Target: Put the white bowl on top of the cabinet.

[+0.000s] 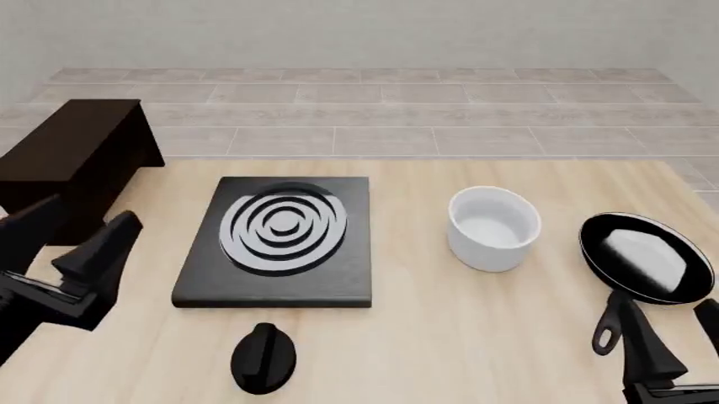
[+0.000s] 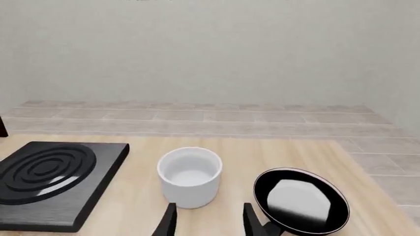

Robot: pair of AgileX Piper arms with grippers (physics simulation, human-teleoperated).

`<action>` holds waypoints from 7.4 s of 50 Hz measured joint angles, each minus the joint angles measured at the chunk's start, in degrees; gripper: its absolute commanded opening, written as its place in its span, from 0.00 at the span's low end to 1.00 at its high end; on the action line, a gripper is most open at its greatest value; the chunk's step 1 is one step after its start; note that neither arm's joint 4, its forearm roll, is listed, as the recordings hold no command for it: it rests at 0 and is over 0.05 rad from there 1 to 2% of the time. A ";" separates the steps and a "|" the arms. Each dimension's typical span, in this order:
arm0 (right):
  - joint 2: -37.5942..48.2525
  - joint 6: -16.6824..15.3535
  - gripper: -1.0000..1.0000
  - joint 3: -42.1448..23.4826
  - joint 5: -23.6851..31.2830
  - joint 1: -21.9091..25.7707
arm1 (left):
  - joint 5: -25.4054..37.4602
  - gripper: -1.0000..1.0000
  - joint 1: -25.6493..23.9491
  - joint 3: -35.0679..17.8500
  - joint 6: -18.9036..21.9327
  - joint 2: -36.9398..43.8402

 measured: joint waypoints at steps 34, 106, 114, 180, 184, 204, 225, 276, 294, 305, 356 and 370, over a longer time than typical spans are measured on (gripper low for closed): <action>0.01 -0.03 1.00 0.15 -0.19 0.00 | -4.09 1.00 -22.16 -24.93 7.74 41.20; 0.01 0.00 1.00 0.02 -0.05 -0.03 | 32.25 1.00 -39.36 -76.92 23.74 88.74; 0.01 -0.01 1.00 0.00 -0.03 -0.03 | 33.59 1.00 -39.23 -79.17 25.60 91.86; 0.02 -0.02 1.00 0.02 -0.09 -0.03 | 19.63 1.00 -35.67 -79.75 43.96 104.42; 0.02 0.00 1.00 0.05 -0.10 -0.04 | 18.80 1.00 -35.63 -79.77 45.57 105.05; 0.02 -0.03 1.00 -0.04 -0.02 -0.04 | 17.46 1.00 -35.02 -83.08 48.20 109.07; 0.04 -0.01 1.00 0.05 -0.12 -0.04 | 18.56 1.00 -34.01 -88.35 49.32 113.07; 0.05 0.00 1.00 0.17 -0.25 -0.05 | 18.41 0.00 -35.67 -85.25 45.52 111.36; 0.05 0.00 1.00 0.12 -0.18 -0.04 | 12.46 0.00 -33.72 -78.75 51.74 108.68; 0.04 0.00 1.00 0.13 -0.19 -0.04 | 7.85 0.00 -31.98 -72.64 52.71 105.29; 0.04 -0.01 1.00 0.11 -0.16 -0.04 | -1.17 0.00 -28.68 -46.09 45.68 79.11; 0.04 0.00 1.00 0.11 -0.16 -0.04 | -2.94 0.00 -23.10 -36.42 41.65 67.92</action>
